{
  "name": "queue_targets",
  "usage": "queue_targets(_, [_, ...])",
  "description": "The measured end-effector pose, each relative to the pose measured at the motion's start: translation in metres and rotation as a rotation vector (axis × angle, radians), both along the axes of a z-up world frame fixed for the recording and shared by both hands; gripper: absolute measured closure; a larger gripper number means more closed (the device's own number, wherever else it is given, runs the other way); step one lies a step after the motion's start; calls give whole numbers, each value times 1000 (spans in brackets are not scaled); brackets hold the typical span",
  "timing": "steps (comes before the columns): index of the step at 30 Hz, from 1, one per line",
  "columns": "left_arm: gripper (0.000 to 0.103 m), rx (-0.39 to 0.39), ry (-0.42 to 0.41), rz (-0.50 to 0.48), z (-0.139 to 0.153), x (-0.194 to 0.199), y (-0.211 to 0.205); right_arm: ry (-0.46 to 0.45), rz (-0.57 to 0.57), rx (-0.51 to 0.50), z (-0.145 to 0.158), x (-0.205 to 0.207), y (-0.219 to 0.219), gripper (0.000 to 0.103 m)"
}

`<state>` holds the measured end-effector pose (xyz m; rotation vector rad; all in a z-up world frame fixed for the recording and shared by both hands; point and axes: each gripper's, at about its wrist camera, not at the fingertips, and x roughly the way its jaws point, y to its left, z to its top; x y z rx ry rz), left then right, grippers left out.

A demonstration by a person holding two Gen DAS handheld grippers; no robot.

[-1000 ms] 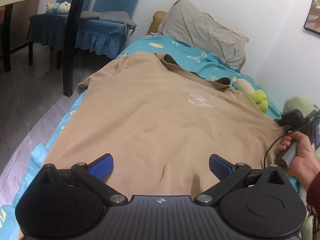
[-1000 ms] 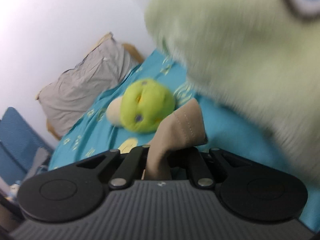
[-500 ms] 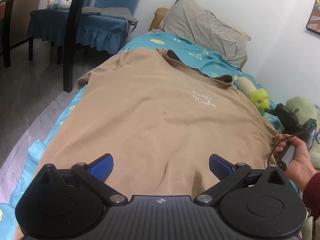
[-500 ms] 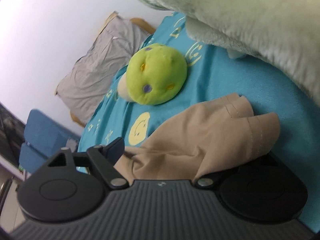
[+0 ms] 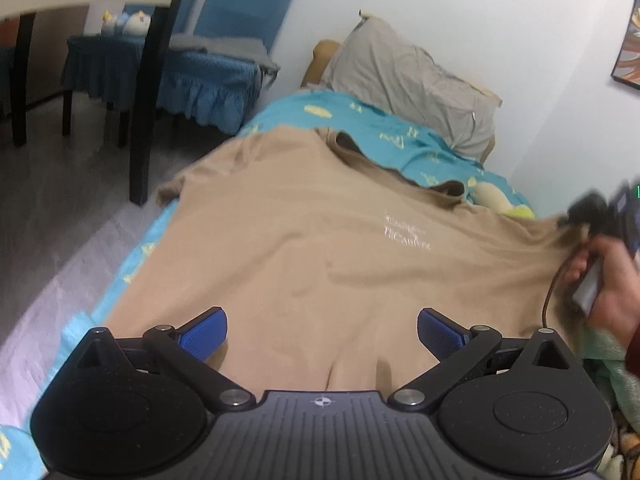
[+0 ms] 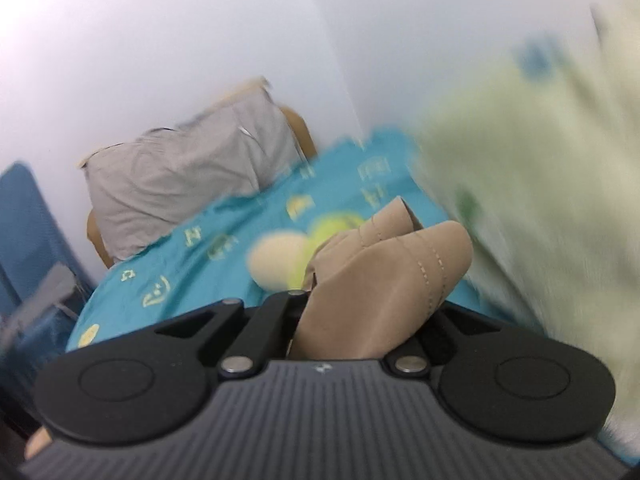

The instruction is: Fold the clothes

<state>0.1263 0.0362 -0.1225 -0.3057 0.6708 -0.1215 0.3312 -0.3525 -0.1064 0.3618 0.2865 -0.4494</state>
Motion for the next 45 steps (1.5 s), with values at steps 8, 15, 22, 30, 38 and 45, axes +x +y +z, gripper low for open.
queue_targets(8, [1,127,-36,92,14,-1,14,69,232,-288,9,30,167,97])
queue_targets(15, [2,188,-1,145,4,9,28,245,426,-316,-66,62,243,95])
queue_targets(22, [2,157,5,124,-1,12,30,249,561,-44,-73,53,206,6])
queue_targets(30, [2,180,-68,74,16,-5,12,188,597,-88,6,-40,187,0])
queue_targets(38, [2,182,-100,18,30,-32,-1,156,599,-59,73,-192,143,0])
queue_targets(45, [2,155,-75,-33,30,-49,-7,153,502,40,68,-290,81,0])
